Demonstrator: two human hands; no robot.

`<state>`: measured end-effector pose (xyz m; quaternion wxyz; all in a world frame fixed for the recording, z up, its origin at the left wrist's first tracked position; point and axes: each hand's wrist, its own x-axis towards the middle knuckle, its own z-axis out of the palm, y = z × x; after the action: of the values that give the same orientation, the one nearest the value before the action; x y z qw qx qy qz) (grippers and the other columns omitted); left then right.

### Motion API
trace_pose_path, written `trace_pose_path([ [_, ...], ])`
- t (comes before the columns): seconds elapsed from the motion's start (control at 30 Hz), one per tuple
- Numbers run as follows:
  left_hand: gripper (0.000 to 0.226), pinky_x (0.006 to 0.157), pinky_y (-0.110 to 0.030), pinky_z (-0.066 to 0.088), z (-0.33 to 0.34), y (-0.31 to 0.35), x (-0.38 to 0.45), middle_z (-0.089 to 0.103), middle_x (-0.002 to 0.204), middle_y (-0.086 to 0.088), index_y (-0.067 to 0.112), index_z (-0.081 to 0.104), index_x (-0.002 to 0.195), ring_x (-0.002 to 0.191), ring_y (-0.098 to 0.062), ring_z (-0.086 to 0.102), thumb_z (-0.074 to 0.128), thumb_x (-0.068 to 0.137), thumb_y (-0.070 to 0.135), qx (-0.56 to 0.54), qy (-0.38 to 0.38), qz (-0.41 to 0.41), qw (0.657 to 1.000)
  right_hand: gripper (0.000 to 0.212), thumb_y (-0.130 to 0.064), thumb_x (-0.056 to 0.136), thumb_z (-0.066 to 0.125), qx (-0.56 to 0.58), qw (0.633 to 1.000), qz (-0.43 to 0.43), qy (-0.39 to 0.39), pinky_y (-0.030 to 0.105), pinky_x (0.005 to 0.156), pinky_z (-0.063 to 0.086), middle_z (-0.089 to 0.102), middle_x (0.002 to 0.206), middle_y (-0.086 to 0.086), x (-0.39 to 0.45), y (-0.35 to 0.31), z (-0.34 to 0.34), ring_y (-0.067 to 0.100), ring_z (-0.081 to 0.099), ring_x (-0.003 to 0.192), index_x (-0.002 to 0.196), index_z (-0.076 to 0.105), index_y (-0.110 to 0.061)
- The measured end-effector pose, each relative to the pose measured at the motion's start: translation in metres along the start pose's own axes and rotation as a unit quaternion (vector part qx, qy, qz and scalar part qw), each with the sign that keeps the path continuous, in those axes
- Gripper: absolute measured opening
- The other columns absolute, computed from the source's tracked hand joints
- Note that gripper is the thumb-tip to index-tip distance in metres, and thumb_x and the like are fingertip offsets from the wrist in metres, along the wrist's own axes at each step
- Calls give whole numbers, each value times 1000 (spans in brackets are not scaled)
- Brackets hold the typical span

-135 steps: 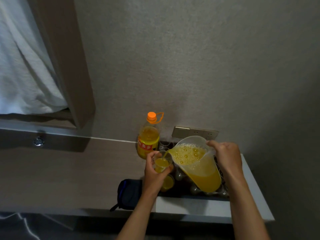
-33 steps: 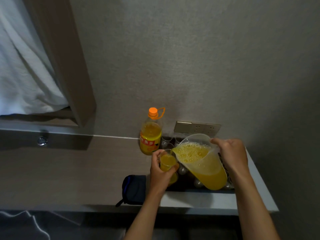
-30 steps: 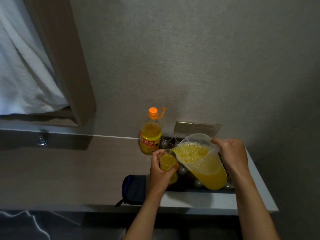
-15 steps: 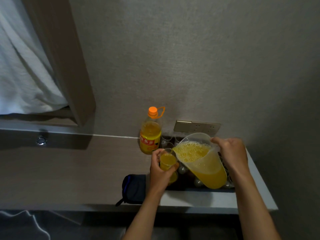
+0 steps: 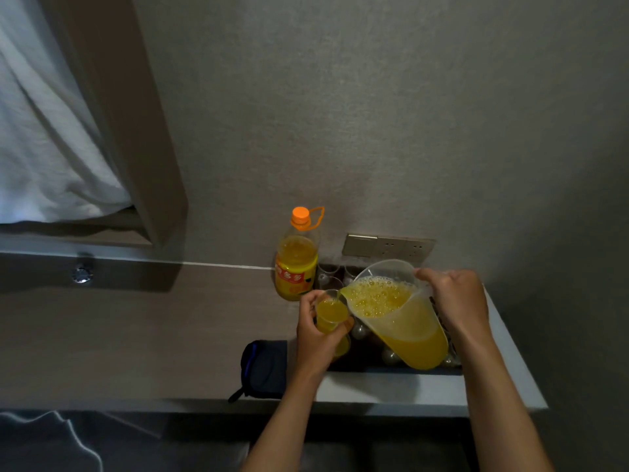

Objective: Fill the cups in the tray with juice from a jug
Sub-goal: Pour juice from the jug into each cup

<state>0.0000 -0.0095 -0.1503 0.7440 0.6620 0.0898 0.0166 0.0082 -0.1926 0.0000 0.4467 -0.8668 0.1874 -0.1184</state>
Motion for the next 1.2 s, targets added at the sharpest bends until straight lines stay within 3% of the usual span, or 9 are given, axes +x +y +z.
trace_pose_path([
  [0.17, 66, 99, -46, 54, 0, 1, 1, 63, 113, 28, 34, 51, 125, 106, 4, 62, 90, 74, 17, -3, -2, -6, 1000, 49, -35, 87, 73, 2, 1000, -11, 8, 41, 63, 39, 39, 43, -2, 4, 5, 1, 25, 43, 53, 48, 50, -18],
  [0.6, 67, 96, -40, 54, 1, 3, 3, 63, 113, 29, 35, 50, 126, 104, 5, 62, 90, 74, 21, -1, -6, -4, 1000, 47, -34, 88, 73, 11, 1000, 4, -5, 38, 62, 38, 41, 44, 0, 3, 2, 3, 24, 43, 53, 49, 53, -15],
  [0.77, 66, 93, -36, 53, 2, 5, 2, 63, 113, 29, 35, 50, 126, 104, 6, 62, 89, 75, 22, -1, -12, -8, 1000, 48, -36, 87, 74, 23, 1000, 15, -6, 45, 64, 43, 42, 45, 0, 2, 1, 4, 24, 44, 54, 49, 51, -18],
  [0.97, 66, 86, -25, 50, 4, 8, 2, 64, 112, 30, 33, 50, 127, 103, 7, 63, 89, 76, 20, 3, -14, -7, 1000, 55, -56, 69, 66, 69, 997, 29, -18, 58, 69, 53, 53, 56, 18, 2, 1, 1, 29, 52, 59, 57, 61, -3],
  [1.07, 66, 84, -23, 51, 6, 7, 3, 64, 113, 29, 33, 50, 126, 103, 6, 64, 89, 76, 17, 8, -10, -7, 1000, 45, -41, 82, 72, 107, 993, 38, -23, 53, 66, 49, 52, 56, 17, 2, 3, -1, 26, 50, 58, 52, 60, -10],
  [1.2, 65, 85, -24, 53, 9, 6, 5, 65, 111, 29, 33, 50, 124, 103, 4, 65, 89, 76, 14, 16, -14, -4, 1000, 38, -25, 90, 71, 171, 984, 50, -22, 43, 63, 43, 61, 60, 18, 5, 5, -4, 27, 54, 60, 73, 69, 8],
])
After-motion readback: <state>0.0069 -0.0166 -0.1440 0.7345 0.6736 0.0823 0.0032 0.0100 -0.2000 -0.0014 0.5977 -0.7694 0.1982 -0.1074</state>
